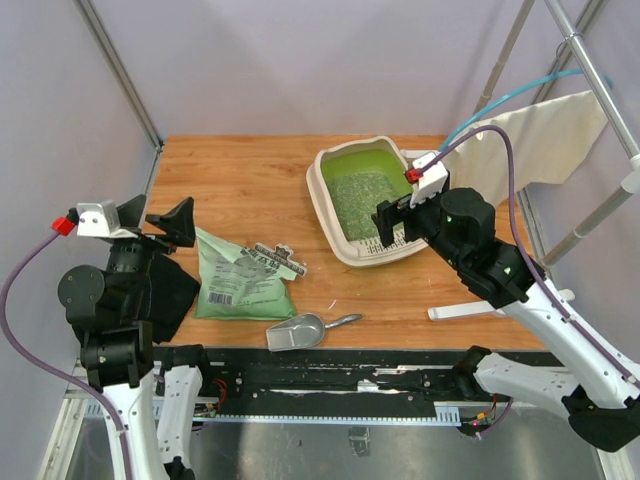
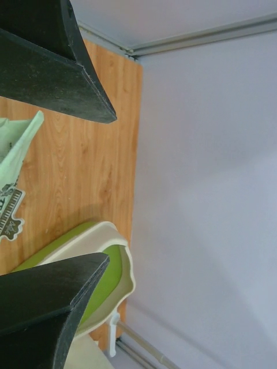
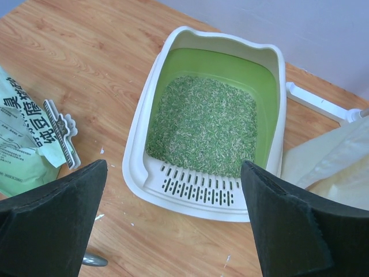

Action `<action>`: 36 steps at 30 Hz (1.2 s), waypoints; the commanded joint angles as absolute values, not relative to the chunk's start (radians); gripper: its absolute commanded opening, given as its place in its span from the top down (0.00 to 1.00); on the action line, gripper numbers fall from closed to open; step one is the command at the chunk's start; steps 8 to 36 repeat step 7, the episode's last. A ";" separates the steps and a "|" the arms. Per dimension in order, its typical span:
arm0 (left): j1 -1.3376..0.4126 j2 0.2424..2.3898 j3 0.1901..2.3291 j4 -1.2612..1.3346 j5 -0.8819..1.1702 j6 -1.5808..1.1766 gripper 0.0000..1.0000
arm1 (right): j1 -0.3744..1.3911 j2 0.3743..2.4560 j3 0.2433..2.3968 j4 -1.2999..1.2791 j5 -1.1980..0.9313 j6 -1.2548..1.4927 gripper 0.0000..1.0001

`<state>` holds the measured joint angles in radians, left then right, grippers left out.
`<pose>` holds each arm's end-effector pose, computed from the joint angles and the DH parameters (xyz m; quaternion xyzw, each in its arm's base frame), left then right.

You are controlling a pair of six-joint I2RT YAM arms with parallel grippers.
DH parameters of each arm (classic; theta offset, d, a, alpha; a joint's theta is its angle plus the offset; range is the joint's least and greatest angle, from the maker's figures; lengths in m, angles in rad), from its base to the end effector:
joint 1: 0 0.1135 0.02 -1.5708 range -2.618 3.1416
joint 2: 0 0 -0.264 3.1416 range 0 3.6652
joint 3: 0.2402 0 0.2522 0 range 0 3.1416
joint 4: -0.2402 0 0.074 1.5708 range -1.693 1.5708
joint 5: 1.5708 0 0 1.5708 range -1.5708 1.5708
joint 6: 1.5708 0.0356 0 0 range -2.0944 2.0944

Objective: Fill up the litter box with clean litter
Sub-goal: Reset both arms

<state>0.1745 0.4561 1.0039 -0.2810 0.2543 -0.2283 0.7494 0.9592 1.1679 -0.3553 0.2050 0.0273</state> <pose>0.0660 0.0025 0.4372 -0.0216 0.6099 -0.0981 0.7861 0.1538 0.1332 0.4232 -0.2035 0.7281 0.1744 0.6309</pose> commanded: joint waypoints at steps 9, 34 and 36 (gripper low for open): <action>0.154 0.504 1.024 -0.354 0.088 -0.230 0.00 | 0.739 0.962 1.190 -0.388 0.255 0.088 0.02; 0.154 0.504 1.024 -0.354 0.088 -0.230 0.00 | 0.739 0.962 1.190 -0.388 0.255 0.088 0.02; 0.154 0.504 1.024 -0.354 0.088 -0.230 0.00 | 0.739 0.962 1.190 -0.388 0.255 0.088 0.02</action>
